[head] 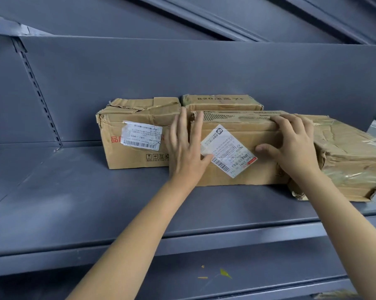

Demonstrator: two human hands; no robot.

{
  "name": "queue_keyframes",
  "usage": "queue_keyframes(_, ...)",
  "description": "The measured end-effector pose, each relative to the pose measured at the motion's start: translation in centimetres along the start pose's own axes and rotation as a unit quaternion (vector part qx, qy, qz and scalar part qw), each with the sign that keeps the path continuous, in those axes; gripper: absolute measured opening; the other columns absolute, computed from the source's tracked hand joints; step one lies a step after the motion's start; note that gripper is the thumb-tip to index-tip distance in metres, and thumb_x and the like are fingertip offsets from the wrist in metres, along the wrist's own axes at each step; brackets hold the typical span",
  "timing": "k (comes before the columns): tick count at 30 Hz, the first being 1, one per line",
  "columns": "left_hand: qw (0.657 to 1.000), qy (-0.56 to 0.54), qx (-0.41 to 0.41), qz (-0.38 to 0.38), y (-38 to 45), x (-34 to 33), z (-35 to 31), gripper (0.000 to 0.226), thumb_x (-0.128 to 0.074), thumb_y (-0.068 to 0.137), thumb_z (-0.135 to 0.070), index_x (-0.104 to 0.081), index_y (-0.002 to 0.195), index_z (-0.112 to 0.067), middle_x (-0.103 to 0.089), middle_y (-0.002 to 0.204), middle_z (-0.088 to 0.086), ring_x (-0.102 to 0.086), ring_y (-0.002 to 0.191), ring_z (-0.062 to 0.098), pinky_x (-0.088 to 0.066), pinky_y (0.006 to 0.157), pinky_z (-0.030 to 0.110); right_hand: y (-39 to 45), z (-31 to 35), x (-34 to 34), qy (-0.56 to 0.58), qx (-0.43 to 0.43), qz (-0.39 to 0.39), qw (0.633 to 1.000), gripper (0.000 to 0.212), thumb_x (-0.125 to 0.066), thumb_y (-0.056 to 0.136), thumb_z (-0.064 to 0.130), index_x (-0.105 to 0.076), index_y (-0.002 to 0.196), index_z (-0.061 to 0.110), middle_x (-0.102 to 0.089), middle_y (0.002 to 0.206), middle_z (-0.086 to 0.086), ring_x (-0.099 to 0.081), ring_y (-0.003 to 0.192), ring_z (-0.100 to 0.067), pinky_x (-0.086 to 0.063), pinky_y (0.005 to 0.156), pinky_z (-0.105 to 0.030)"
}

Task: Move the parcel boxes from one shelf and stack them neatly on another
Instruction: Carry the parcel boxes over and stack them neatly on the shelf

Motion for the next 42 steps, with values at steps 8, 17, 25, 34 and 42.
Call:
queue_keyframes(8, 0.971, 0.2, -0.128, 0.007, 1.6, -2.2, -0.7, 0.112, -0.091, 0.039, -0.04, -0.036, 0.132, -0.01, -0.056, 0.127, 0.015, -0.05, 0.12, 0.031, -0.032, 0.105, 0.058, 2.3, -1.2, -3.1, 0.018, 0.018, 0.009, 1.0, 0.085, -0.056, 0.067, 0.065, -0.054, 0.126, 0.004, -0.051, 0.129, -0.018, -0.035, 0.123, -0.042, -0.027, 0.108, -0.051)
queue_keyframes(17, 0.975, 0.18, -0.13, -0.028, 1.5, -0.7, -0.7, 0.1, -0.094, 0.042, -0.023, -0.042, 0.125, -0.005, -0.058, 0.115, 0.021, -0.04, 0.113, 0.031, -0.039, 0.102, 0.052, 2.3, -0.1, -2.7, 0.061, 0.003, -0.002, 0.998, 0.082, -0.07, 0.061, 0.055, -0.056, 0.126, 0.007, -0.05, 0.129, -0.015, -0.034, 0.122, -0.038, -0.026, 0.106, -0.043)
queue_keyframes(25, 0.984, 0.134, -0.113, -0.019, 1.8, -1.0, 1.0, 0.093, -0.089, 0.051, -0.014, -0.043, 0.13, -0.003, -0.051, 0.123, 0.021, -0.046, 0.115, 0.033, -0.044, 0.097, 0.05, 2.8, 0.2, -3.9, 0.059, 0.002, -0.015, 0.998, 0.082, -0.062, 0.066, 0.064, -0.053, 0.127, 0.01, -0.049, 0.129, -0.015, -0.029, 0.123, -0.03, -0.027, 0.107, -0.049)
queue_keyframes(34, 0.971, 0.223, -0.052, 0.062, 1.5, -2.4, 1.3, 0.096, -0.079, 0.072, -0.008, -0.015, 0.144, -0.01, -0.026, 0.151, 0.023, -0.025, 0.139, 0.041, -0.019, 0.11, 0.057, 3.0, 1.4, -4.0, -0.077, 0.001, 0.108, 0.991, 0.085, -0.058, 0.078, 0.063, -0.037, 0.142, 0.011, -0.033, 0.147, -0.017, -0.014, 0.142, -0.041, -0.006, 0.112, -0.06)
queue_keyframes(42, 0.97, 0.208, -0.025, 0.121, 0.5, -0.6, 0.3, 0.084, -0.051, 0.088, -0.012, 0.005, 0.15, -0.013, 0.004, 0.159, 0.013, 0.007, 0.145, 0.034, 0.002, 0.112, 0.059, -0.7, -6.4, 2.4, -0.228, -0.253, 0.24, 0.909, 0.069, -0.057, 0.087, 0.046, -0.035, 0.14, 0.006, -0.044, 0.139, -0.02, -0.044, 0.124, -0.04, -0.032, 0.104, -0.059)
Point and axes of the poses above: each hand's wrist, its own y-axis towards the middle knuckle, its own x-axis out of the back of the hand, z = x × y, the point moved 9 cm from there along y, towards the middle knuckle
